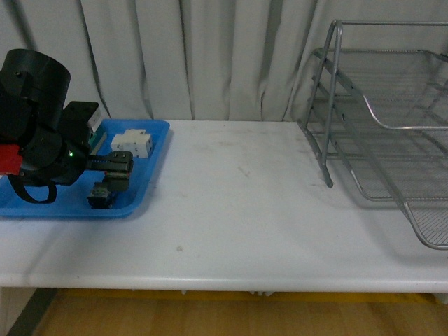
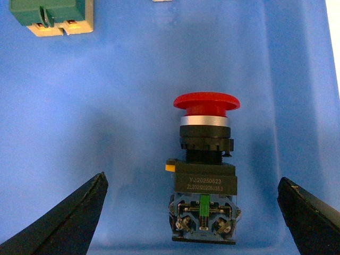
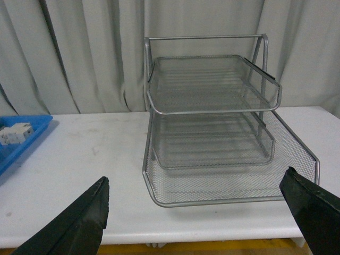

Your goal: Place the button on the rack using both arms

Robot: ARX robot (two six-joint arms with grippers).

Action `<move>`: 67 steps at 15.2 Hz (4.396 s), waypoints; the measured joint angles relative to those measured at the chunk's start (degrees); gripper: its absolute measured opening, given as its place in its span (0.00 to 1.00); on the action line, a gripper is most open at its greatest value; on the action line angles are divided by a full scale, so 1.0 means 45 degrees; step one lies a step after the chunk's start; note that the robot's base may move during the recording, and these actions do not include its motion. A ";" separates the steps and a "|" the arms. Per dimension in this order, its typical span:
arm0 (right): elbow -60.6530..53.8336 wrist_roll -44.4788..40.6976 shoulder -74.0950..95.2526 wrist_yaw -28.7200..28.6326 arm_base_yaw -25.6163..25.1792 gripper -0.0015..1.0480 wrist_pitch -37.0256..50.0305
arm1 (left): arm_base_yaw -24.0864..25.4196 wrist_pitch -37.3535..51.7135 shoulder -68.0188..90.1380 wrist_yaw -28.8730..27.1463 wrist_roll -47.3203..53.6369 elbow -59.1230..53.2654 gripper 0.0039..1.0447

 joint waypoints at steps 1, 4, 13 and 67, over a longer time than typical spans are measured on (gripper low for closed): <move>0.0000 0.0000 0.0000 -0.0005 0.0000 0.94 0.0000 | 0.0000 -0.0083 0.0209 -0.0073 0.0000 0.0194 0.94; 0.0000 0.0000 0.0000 0.0000 0.0000 0.94 0.0000 | 0.0073 -0.0189 0.0860 -0.0330 0.0005 0.0729 0.94; 0.0000 0.0000 0.0000 0.0000 0.0000 0.94 0.0000 | -0.0155 -0.0170 0.1234 -0.0238 0.0087 0.0918 0.35; 0.0000 0.0000 0.0000 0.0000 0.0000 0.94 0.0005 | -0.6275 -0.3099 -0.0034 -0.0097 0.1263 0.4789 0.34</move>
